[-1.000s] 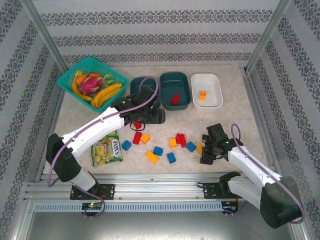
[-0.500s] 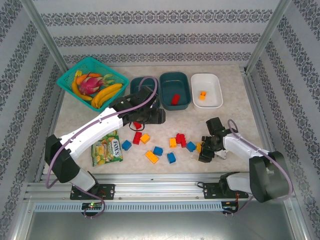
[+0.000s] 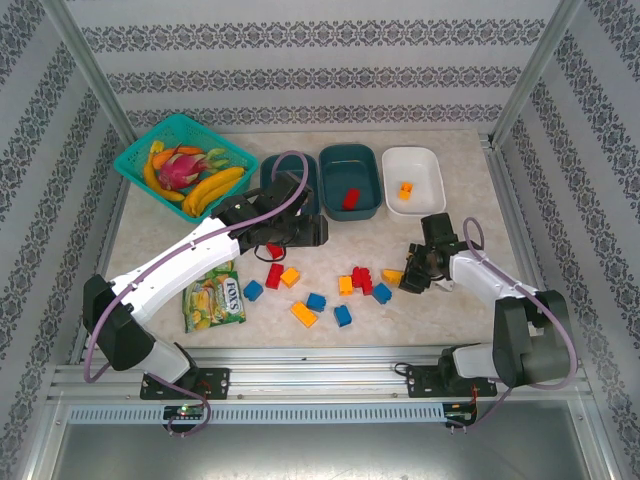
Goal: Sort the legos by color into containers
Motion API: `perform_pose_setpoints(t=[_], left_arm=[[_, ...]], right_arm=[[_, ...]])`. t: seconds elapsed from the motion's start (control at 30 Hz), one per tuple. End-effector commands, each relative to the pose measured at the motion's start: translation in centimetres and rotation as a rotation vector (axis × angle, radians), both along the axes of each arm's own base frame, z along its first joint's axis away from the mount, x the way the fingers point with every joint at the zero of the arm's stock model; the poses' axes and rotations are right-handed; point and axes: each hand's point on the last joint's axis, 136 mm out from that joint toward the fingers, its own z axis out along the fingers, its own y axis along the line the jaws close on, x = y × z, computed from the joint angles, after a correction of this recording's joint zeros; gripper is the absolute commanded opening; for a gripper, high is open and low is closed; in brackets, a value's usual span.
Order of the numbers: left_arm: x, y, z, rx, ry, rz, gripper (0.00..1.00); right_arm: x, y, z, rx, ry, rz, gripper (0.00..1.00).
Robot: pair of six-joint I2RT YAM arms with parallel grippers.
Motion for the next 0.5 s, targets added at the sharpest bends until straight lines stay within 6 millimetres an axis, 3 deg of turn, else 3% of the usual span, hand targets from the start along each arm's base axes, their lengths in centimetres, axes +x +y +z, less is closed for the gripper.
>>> perform_pose_setpoints(t=[0.0, 0.23, 0.47], left_arm=[[-0.2, 0.0, 0.5, -0.011, -0.020, 0.012, 0.69], [-0.6, -0.3, 0.7, -0.042, -0.017, -0.001, 0.70], [-2.4, -3.3, 2.7, -0.275, -0.047, -0.136, 0.76]], right_arm=[[0.6, 0.0, 0.3, -0.017, 0.002, 0.069, 0.67], [-1.2, 1.5, 0.6, -0.034, 0.044, 0.227, 0.78], [-1.4, 2.4, -0.5, -0.032, 0.071, 0.266, 0.74]])
